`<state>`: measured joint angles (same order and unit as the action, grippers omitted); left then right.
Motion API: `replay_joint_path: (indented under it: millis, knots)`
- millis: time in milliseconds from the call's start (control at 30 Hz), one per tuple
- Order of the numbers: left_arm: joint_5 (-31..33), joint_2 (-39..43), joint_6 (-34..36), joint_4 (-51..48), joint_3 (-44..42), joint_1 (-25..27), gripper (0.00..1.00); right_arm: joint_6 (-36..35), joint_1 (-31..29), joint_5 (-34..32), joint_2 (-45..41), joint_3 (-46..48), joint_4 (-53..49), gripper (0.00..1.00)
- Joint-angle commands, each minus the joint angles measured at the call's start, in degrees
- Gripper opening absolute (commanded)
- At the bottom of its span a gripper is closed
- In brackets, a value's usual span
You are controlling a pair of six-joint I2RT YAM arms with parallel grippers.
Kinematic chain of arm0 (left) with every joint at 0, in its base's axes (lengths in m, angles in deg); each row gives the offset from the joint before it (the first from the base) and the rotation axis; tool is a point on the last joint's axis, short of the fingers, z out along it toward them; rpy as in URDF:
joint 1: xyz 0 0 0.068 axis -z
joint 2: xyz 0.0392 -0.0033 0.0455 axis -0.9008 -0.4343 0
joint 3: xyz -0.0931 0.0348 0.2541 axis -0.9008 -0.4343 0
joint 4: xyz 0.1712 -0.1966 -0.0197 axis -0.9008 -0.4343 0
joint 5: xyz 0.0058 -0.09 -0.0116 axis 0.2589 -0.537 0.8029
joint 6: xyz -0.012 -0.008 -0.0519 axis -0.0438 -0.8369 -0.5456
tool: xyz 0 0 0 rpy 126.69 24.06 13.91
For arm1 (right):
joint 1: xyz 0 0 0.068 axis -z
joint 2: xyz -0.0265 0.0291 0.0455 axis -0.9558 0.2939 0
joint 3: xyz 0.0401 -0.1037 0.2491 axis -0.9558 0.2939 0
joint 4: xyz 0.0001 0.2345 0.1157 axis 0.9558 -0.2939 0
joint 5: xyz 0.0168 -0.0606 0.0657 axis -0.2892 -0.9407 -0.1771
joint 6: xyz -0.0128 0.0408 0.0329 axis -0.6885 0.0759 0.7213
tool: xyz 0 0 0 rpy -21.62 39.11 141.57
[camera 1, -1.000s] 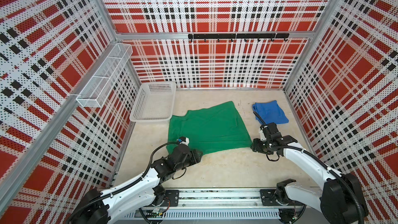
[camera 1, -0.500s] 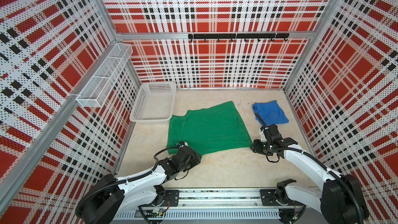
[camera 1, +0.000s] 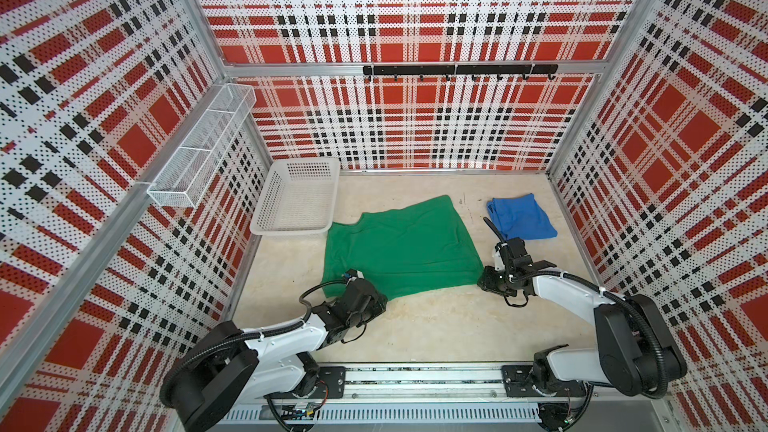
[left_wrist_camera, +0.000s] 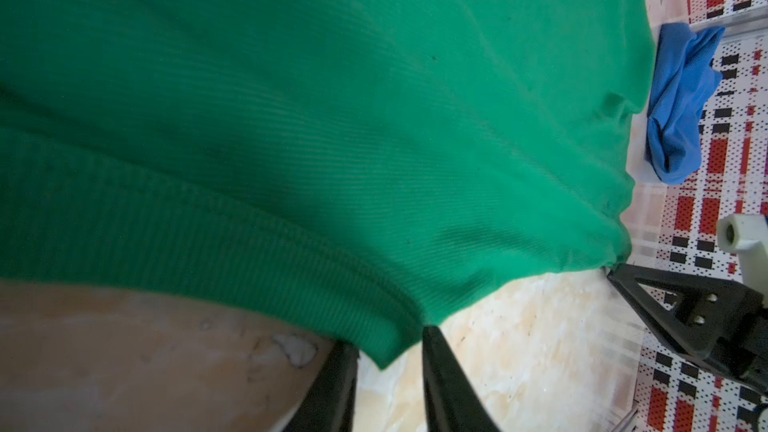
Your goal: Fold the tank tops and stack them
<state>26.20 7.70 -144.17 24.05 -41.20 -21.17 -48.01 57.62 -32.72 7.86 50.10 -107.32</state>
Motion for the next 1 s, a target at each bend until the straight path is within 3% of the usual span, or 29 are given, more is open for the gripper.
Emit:
replay_joint_path:
  millis: [0, 233, 333, 667, 967]
  knots:
    - [1.2, -0.7, 1.3, 0.5, 0.6, -0.5, 0.25, -0.3, 0.3, -1.1, 1.8, 0.6, 3.2, 0.33]
    - [1.7, -0.6, 2.2, -1.2, 1.5, -0.7, 0.07, -2.7, 0.3, -2.1, -1.2, 0.8, 0.6, 0.0]
    - [2.0, 0.0, 2.3, -1.9, 1.6, -0.7, 0.0, -3.0, 0.3, -2.6, -4.9, 1.2, -3.5, 0.0]
    - [2.6, 2.3, 1.9, -3.8, 1.3, 0.0, 0.0, -1.1, 0.0, 0.3, -15.0, 4.4, -11.1, 0.0]
    - [4.6, 10.2, -2.0, -12.1, 1.1, 3.4, 0.0, 9.1, -7.0, -1.3, -18.4, 3.4, -21.4, 0.0]
